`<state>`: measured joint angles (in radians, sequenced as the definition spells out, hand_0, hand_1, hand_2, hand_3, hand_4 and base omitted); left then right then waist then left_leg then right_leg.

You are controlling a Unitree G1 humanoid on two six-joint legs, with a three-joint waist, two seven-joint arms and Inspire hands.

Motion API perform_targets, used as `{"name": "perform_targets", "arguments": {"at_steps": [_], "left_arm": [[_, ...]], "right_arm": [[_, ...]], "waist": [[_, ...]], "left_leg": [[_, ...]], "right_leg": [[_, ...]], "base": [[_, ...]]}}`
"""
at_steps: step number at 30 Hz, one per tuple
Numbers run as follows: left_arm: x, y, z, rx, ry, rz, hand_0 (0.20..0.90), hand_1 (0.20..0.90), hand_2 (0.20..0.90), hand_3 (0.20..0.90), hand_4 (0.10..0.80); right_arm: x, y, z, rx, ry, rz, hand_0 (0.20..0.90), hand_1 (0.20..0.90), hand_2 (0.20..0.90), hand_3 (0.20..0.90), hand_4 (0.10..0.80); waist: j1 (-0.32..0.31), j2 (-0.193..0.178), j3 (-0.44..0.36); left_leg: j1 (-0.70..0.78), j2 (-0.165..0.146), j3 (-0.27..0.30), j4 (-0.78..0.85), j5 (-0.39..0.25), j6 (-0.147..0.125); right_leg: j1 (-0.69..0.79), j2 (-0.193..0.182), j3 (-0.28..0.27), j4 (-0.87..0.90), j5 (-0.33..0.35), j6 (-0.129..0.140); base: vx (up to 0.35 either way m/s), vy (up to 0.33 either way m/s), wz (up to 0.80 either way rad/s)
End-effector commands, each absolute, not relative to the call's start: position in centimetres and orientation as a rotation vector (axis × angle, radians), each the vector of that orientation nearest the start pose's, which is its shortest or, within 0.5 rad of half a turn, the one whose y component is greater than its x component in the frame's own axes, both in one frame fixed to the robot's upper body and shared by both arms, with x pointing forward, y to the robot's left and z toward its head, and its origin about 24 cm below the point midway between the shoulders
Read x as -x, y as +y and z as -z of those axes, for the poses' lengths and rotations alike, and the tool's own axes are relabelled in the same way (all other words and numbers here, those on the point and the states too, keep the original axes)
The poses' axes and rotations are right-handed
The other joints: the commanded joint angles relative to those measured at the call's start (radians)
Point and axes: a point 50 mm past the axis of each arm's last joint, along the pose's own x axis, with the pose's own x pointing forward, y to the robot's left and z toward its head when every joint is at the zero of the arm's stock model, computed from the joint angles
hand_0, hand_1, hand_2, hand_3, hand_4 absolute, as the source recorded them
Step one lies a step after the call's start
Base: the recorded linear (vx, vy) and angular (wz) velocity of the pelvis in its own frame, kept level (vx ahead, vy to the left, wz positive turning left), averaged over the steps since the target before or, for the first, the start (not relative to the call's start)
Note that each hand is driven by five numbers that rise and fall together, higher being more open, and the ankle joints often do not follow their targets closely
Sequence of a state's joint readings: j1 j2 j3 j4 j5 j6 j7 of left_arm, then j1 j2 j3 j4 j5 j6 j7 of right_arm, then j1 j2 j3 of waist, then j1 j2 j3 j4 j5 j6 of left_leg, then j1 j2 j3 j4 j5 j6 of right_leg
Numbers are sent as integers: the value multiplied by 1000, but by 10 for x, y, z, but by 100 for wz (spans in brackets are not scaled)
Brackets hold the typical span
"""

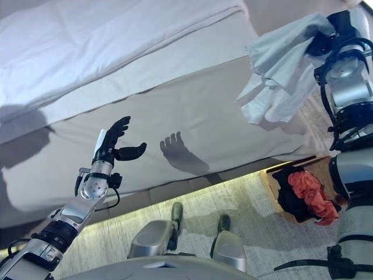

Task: Pick up the clothes from the bed and place them into the basket

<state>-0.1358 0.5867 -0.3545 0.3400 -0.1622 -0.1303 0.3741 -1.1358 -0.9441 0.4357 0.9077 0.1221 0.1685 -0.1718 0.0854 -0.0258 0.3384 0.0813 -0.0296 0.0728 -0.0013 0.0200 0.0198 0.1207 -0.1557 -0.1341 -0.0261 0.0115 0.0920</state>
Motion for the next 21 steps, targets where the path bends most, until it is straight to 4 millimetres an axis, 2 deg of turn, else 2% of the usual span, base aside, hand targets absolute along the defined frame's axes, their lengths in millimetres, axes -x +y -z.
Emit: {"name": "perform_targets", "arguments": {"at_steps": [1, 11, 21], "left_arm": [[-260, 227, -13, -542, 58, -82, 900, 900, 900, 900, 800], [-265, 216, -8, -555, 46, -8, 900, 900, 900, 900, 800], [-275, 201, -10, -568, 24, 53, 900, 900, 900, 900, 800]], "right_arm": [[-354, -342, -307, 892, -228, 599, 300, 300, 300, 200, 100], [-341, -361, -296, 919, -169, 663, 300, 300, 300, 200, 100], [-328, -384, -257, 921, -18, 649, 300, 300, 300, 200, 100]], "waist": [[-31, -14, -204], [-95, -8, -219], [-184, 7, -212]], "left_leg": [[22, 118, 51, -30, -54, -53], [58, 134, 82, -86, -47, -69], [84, 151, 134, -86, -58, -81]], "right_leg": [[-68, -2, 15, 31, 15, 0], [-67, 27, 76, -27, 43, 2], [-98, 67, 154, -25, 47, -10]], "base": [[25, -48, -34], [-12, -28, -22], [5, -52, -18]]}}
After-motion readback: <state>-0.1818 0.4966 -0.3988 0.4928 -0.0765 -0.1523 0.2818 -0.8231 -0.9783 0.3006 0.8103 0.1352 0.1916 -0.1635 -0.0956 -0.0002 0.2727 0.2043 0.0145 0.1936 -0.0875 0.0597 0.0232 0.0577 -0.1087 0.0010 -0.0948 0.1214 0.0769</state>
